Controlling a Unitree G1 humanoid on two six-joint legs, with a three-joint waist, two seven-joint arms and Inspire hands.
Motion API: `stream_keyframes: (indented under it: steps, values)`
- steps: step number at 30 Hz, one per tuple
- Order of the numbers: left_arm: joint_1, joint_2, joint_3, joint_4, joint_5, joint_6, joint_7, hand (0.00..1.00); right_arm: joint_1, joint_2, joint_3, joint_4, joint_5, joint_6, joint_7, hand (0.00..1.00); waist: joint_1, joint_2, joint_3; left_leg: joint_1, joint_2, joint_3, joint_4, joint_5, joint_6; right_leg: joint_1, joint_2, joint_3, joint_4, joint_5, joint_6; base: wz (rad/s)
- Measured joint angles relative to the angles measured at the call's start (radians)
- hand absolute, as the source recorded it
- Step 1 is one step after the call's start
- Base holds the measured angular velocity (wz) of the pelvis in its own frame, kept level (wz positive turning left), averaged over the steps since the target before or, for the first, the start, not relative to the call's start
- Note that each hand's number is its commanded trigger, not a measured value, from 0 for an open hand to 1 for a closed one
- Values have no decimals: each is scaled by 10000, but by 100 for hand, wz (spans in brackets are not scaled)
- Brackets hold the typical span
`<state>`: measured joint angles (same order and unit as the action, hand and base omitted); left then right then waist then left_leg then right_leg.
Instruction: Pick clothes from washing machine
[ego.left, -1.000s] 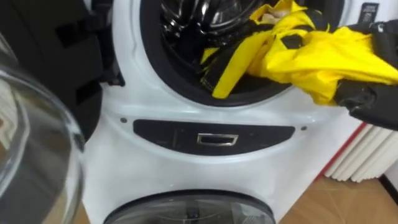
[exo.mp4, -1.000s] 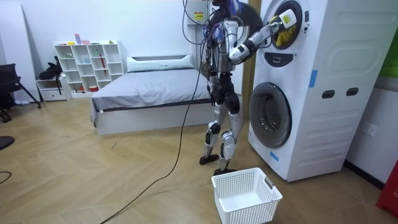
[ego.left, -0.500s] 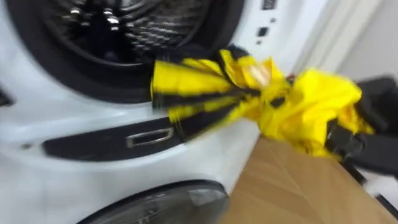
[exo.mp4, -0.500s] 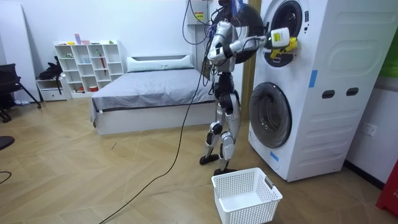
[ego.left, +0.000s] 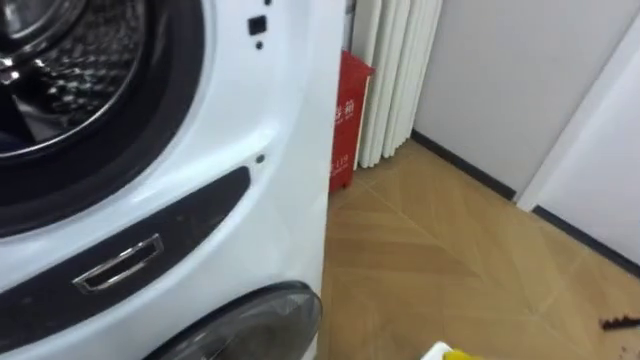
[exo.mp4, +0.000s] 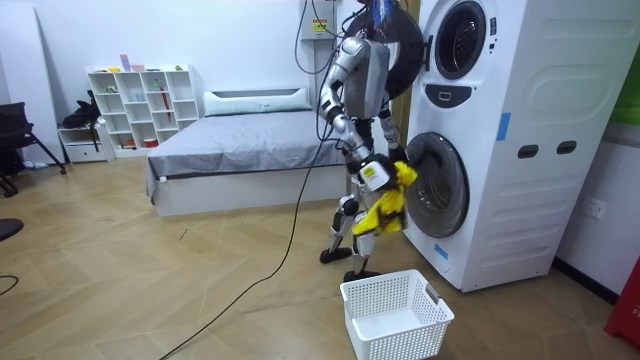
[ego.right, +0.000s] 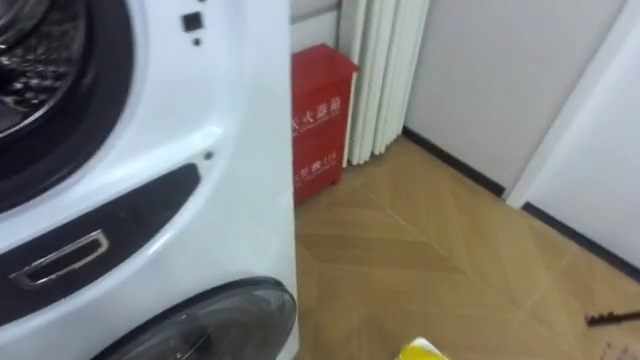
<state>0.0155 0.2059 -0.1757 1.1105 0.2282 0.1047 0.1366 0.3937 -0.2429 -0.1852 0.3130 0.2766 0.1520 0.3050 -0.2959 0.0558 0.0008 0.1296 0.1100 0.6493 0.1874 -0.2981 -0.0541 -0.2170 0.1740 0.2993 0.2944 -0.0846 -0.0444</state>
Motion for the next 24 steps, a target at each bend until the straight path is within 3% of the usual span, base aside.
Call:
stream_keyframes:
  steps: [2, 6, 7, 8, 11, 12, 18, 19, 20, 24]
  values:
    - [27, -2, -40, 16, -9, -127, 0, 0, -182, 14, -6, 561, -9, -43, -436, 100, -46, 166, -48, -289, -37, -43, 79, -7, 12, -294, -14, 6, 54, 31, 43, -11]
    - [135, -3, -42, 131, -564, -512, 5, 0, -744, 3, -101, 1707, 1, -457, -904, 100, -63, 440, -15, -533, -116, -287, 163, -29, 51, -634, 13, 189, 200, 68, 72, -10]
    - [166, -5, -71, 126, -879, -552, 7, 0, -1011, -18, -150, 2014, 14, -521, -1067, 100, -79, 641, -41, -711, -165, -424, 160, -38, 69, -827, 11, 236, 222, 87, 103, -15]
    - [174, -5, -83, 150, -1038, -564, 11, 0, -1279, -18, -167, 2353, 34, -690, -1306, 100, -98, 849, -12, -872, -214, -634, 152, -56, 103, -1005, 13, 287, 245, 138, 138, -15]
    - [213, -3, -65, 239, -1179, -600, 117, 0, -1671, -16, -157, 2918, 98, -766, -1842, 100, -59, 1136, 36, -1141, -366, -760, 129, -2, 191, -1412, -8, 415, 577, 156, 192, -8]
    - [219, -3, -66, 271, -1182, -605, 119, 0, -1807, -22, -157, 3063, 125, -836, -1994, 100, -62, 1277, -12, -1290, -419, -760, 130, 4, 202, -1610, -24, 393, 668, 146, 208, 0]
    - [104, -38, -44, 360, -1602, -640, 122, 0, -2556, -164, -221, 4338, 432, -1114, -2270, 98, -77, 1352, -24, -1844, -642, -829, 108, 138, 429, -2272, -157, 445, 915, 144, 302, 5]
    - [102, -41, -43, 358, -1611, -659, 122, 0, -2617, -170, -341, 4612, 513, -1166, -2348, 55, -72, 1354, -22, -1907, -666, -836, 104, 155, 457, -2339, -153, 484, 944, 157, 319, 3]
    - [110, -54, -43, 371, -1610, -662, 122, 0, -2702, -213, -349, 4719, 646, -1195, -2467, 0, -61, 1351, -18, -1965, -715, -831, 95, 164, 472, -2451, -147, 487, 1065, 139, 325, 0]
    - [112, -172, -69, 427, -2103, -623, 133, 0, -2841, -310, -329, 5000, 1270, -1223, -2809, 0, -57, 1385, -13, -2281, -826, -823, 82, 177, 511, -2862, -200, 493, 1293, 130, 340, 0]
